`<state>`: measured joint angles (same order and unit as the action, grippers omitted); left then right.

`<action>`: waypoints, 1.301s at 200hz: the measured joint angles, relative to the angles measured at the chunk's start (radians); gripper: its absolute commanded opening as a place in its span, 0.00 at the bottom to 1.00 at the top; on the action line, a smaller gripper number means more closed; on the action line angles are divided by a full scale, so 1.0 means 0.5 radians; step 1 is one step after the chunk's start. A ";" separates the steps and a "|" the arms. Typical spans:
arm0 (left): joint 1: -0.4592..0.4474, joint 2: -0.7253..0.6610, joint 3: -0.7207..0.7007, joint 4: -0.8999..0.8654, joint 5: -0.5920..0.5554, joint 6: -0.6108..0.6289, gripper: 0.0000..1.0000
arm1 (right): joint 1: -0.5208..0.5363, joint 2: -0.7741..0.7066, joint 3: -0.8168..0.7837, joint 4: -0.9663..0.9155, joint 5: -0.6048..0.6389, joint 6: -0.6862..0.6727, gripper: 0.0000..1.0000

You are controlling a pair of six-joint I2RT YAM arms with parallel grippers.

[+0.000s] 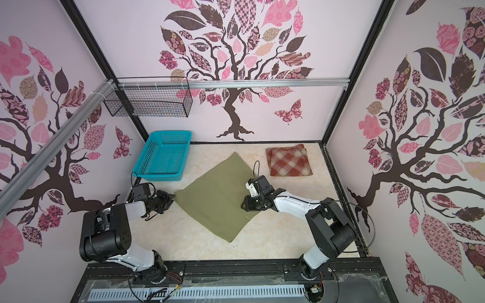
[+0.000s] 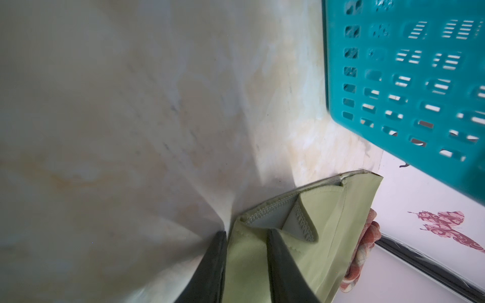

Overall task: Fold and stack skirts
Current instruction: Fold the skirt at the center of the table.

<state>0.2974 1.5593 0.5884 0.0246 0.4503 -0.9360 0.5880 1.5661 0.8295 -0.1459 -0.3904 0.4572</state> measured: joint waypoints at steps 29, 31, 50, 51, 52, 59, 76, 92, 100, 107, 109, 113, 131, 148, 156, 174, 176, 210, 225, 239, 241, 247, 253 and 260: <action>-0.018 0.029 0.009 0.023 0.007 0.012 0.21 | 0.000 0.000 0.000 -0.001 0.000 0.000 0.35; -0.019 0.031 0.009 0.024 0.006 0.007 0.19 | 0.000 0.000 0.000 0.000 0.000 0.000 0.35; -0.024 0.050 0.011 0.008 -0.005 0.025 0.00 | 0.000 0.000 0.000 0.001 -0.001 0.000 0.35; -0.024 0.050 0.011 0.002 -0.008 0.012 0.00 | 0.000 0.000 0.000 0.001 -0.001 0.000 0.35; -0.024 0.050 0.011 0.000 -0.009 0.010 0.00 | 0.000 0.000 0.000 0.001 -0.001 0.000 0.35; -0.024 0.052 0.012 -0.007 -0.008 0.024 0.00 | 0.000 0.000 0.000 0.001 -0.001 0.000 0.35; -0.024 0.042 0.012 -0.024 -0.008 0.032 0.00 | 0.000 0.000 0.000 0.001 -0.001 0.000 0.34; -0.029 -0.008 0.011 -0.102 -0.034 0.033 0.00 | 0.000 0.000 0.000 -0.001 -0.001 -0.001 0.34; -0.030 -0.055 0.010 -0.164 -0.048 0.032 0.00 | 0.000 -0.001 0.000 -0.003 0.000 -0.002 0.34; -0.031 -0.110 0.009 -0.217 -0.060 0.032 0.00 | 0.000 -0.005 0.000 -0.008 0.002 -0.003 0.34; -0.031 -0.122 0.008 -0.226 -0.063 0.034 0.00 | 0.000 -0.005 -0.001 -0.011 0.002 -0.003 0.34; -0.032 -0.168 0.008 -0.253 -0.072 0.032 0.00 | 0.000 -0.008 -0.001 -0.017 0.003 -0.005 0.34; -0.034 -0.388 0.000 -0.353 -0.095 0.032 0.00 | 0.005 -0.034 -0.005 -0.049 0.019 -0.026 0.34; -0.034 -0.582 -0.007 -0.440 -0.113 0.030 0.00 | 0.034 -0.117 -0.026 -0.114 0.073 -0.057 0.34; -0.034 -0.652 -0.008 -0.478 -0.121 0.031 0.00 | 0.069 -0.166 -0.034 -0.149 0.107 -0.074 0.35; -0.034 -0.766 -0.026 -0.552 -0.136 0.032 0.00 | 0.224 -0.266 -0.038 -0.220 0.220 -0.113 0.37; -0.034 -0.774 -0.028 -0.558 -0.137 0.033 0.00 | 0.247 -0.275 -0.038 -0.228 0.237 -0.121 0.37; -0.034 -0.833 -0.069 -0.662 -0.153 0.034 0.00 | 0.729 -0.305 -0.038 -0.322 0.477 -0.183 0.41; -0.034 -0.836 -0.072 -0.690 -0.159 0.033 0.00 | 0.934 -0.291 -0.038 -0.366 0.567 -0.209 0.41; -0.034 -0.836 -0.072 -0.698 -0.160 0.034 0.00 | 1.058 -0.252 -0.038 -0.382 0.616 -0.240 0.41; -0.034 -0.836 -0.072 -0.699 -0.160 0.033 0.00 | 1.071 -0.244 -0.038 -0.385 0.624 -0.239 0.41; -0.034 -0.836 -0.072 -0.700 -0.160 0.033 0.00 | 1.097 -0.225 -0.038 -0.389 0.638 -0.247 0.41; -0.034 -0.836 -0.072 -0.700 -0.160 0.034 0.00 | 1.118 -0.204 -0.038 -0.394 0.653 -0.251 0.41; -0.034 -0.836 -0.072 -0.699 -0.160 0.034 0.00 | 1.132 -0.186 -0.038 -0.396 0.670 -0.253 0.41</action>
<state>0.2806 1.1412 0.5522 -0.3248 0.3702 -0.9192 1.1542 1.4731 0.8104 -0.3439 -0.0555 0.3309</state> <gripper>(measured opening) 0.047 0.411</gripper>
